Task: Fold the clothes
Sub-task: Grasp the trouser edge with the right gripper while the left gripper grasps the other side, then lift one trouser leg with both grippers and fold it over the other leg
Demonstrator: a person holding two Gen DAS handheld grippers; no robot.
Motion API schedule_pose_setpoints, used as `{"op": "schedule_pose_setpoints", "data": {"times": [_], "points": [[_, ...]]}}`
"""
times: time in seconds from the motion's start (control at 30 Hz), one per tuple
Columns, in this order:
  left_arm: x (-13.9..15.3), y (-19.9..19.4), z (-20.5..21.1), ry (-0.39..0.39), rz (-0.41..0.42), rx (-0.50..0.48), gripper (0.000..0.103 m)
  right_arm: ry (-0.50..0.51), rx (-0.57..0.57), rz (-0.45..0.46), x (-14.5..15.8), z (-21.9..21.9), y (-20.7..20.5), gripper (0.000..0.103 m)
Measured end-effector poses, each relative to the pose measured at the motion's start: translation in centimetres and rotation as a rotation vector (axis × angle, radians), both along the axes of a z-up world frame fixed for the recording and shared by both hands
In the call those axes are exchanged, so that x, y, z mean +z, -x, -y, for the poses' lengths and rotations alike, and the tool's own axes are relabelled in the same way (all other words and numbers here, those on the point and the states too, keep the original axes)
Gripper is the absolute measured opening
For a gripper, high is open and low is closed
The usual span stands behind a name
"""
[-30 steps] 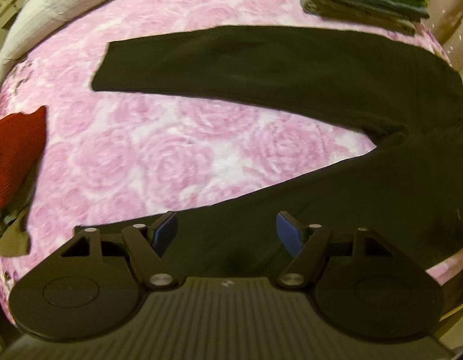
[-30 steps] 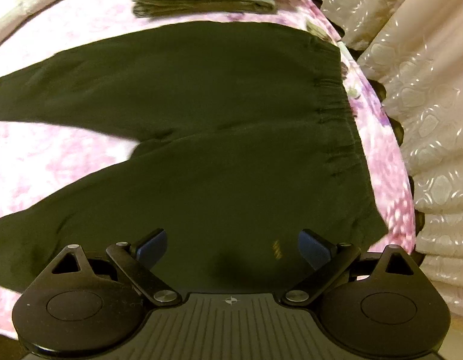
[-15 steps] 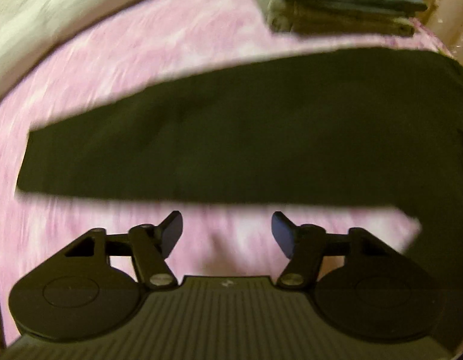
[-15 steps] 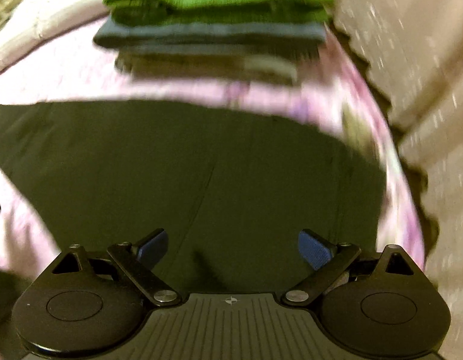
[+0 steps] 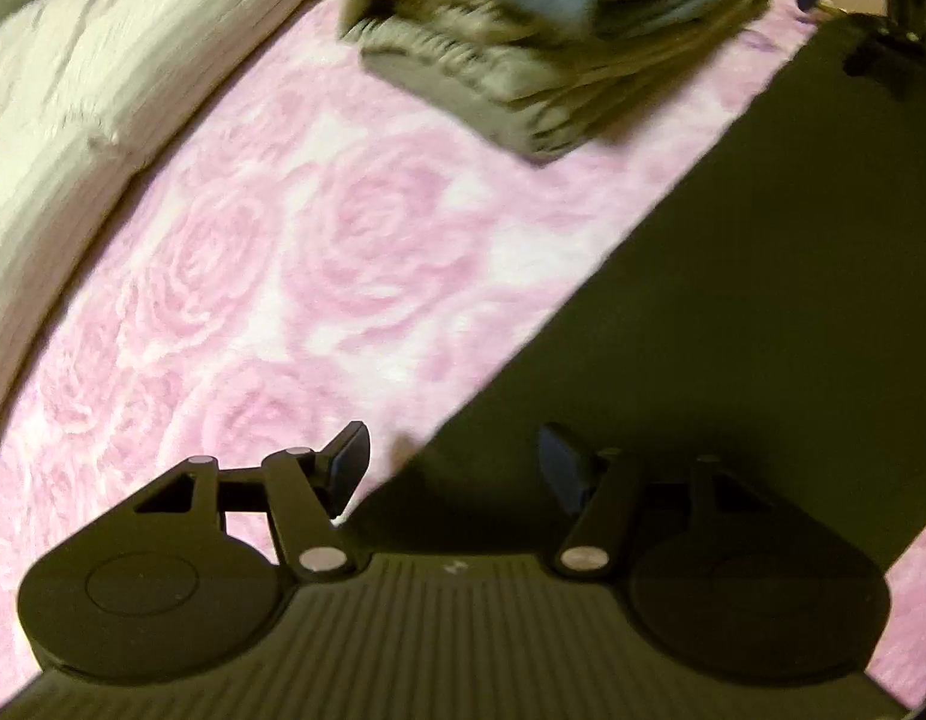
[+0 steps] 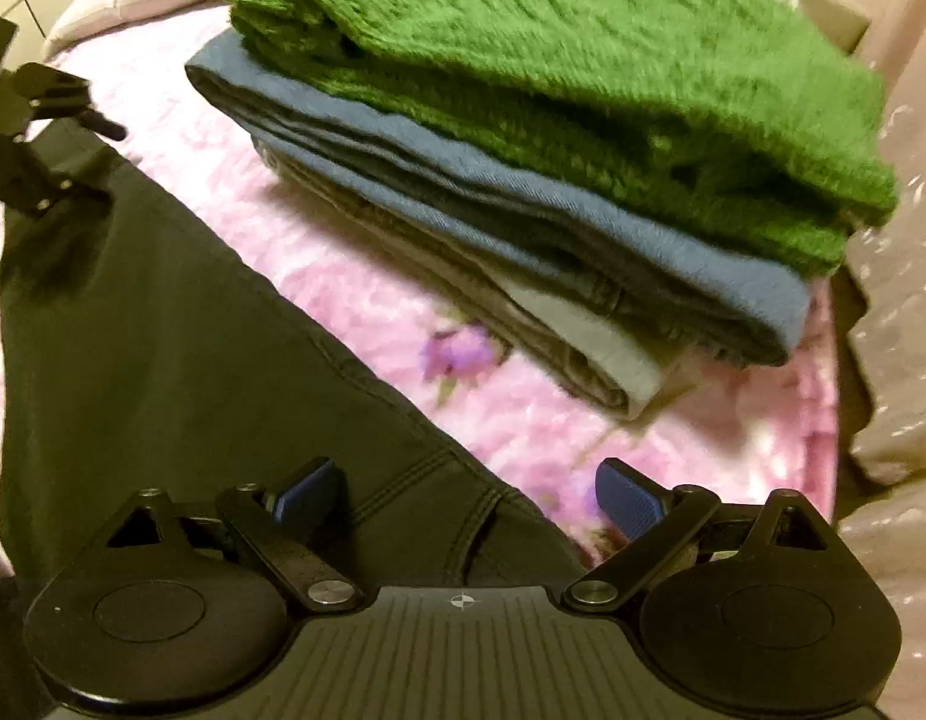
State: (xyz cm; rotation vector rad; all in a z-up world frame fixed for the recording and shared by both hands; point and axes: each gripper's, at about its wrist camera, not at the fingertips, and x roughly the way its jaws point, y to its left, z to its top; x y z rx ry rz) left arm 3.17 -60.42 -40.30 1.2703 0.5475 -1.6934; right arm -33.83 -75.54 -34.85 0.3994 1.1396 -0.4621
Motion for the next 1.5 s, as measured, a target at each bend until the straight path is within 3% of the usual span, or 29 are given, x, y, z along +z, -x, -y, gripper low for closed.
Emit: {"op": "schedule_pose_setpoints", "data": {"times": [0.17,0.23,0.3,0.33,0.37,0.4,0.43,0.57,0.7,0.8,0.9,0.97,1.0,1.03,1.13,1.2,1.33,1.4,1.5], "points": [[-1.3,-2.5,0.4,-0.073,-0.100,0.027,0.063,-0.090,0.019,0.007,-1.3,0.3,0.5,0.095],[-1.3,-3.0,0.3,-0.080,-0.134,0.036,0.053,-0.091,0.033,0.016,-1.2,0.2,0.7,0.071],[-0.8,-2.5,-0.5,-0.051,-0.120,0.011,0.024,-0.089,0.032,0.015,-0.7,0.0,1.0,0.056],[-0.6,-2.3,-1.0,-0.035,-0.111,-0.002,0.018,-0.086,0.029,0.018,-0.3,-0.2,1.2,0.046],[-0.3,-2.0,-1.4,-0.018,-0.094,-0.013,0.011,-0.083,0.027,0.021,0.2,-0.5,1.4,0.043],[0.1,-1.6,-1.9,0.004,-0.080,-0.018,0.009,-0.076,0.026,0.023,0.6,-0.8,1.5,0.030],[0.6,-1.3,-2.5,0.028,-0.069,-0.020,0.008,-0.053,0.035,0.021,1.2,-1.6,1.5,0.027],[4.6,-0.7,-6.2,0.099,-0.109,0.027,0.007,0.141,0.066,0.023,5.1,-6.6,1.8,0.024],[9.9,-1.9,-13.3,0.150,-0.229,0.098,0.007,0.295,0.123,0.012,9.8,-13.9,3.5,0.022],[13.2,-1.3,-21.1,0.171,-0.317,0.152,0.006,0.362,0.160,-0.026,12.4,-21.2,5.0,0.020],[13.9,0.2,-29.1,0.141,-0.386,0.252,0.008,0.364,0.167,-0.115,12.1,-28.3,6.0,0.021],[12.3,1.1,-33.1,0.063,-0.416,0.359,0.012,0.323,0.131,-0.194,10.2,-32.3,6.6,0.031],[11.2,1.7,-34.9,0.017,-0.421,0.408,0.013,0.300,0.094,-0.233,8.9,-34.1,7.0,0.055],[10.1,2.4,-36.6,-0.030,-0.423,0.456,0.013,0.275,0.046,-0.263,7.9,-35.3,7.4,0.068],[7.9,3.3,-40.1,-0.121,-0.443,0.586,0.016,0.211,-0.166,-0.268,6.1,-37.8,9.1,0.068],[7.3,3.3,-41.3,-0.137,-0.450,0.662,0.022,0.163,-0.376,-0.203,6.0,-38.0,10.4,0.068],[8.5,2.8,-40.2,-0.037,-0.333,0.735,0.035,0.043,-0.787,0.013,6.0,-36.7,14.0,0.068],[9.0,2.3,-38.4,0.036,-0.282,0.746,0.052,-0.019,-0.964,0.125,5.7,-35.6,16.1,0.068],[8.8,2.3,-33.9,0.112,-0.211,0.715,0.055,-0.089,-1.166,0.266,5.1,-34.0,18.9,0.068]]}}
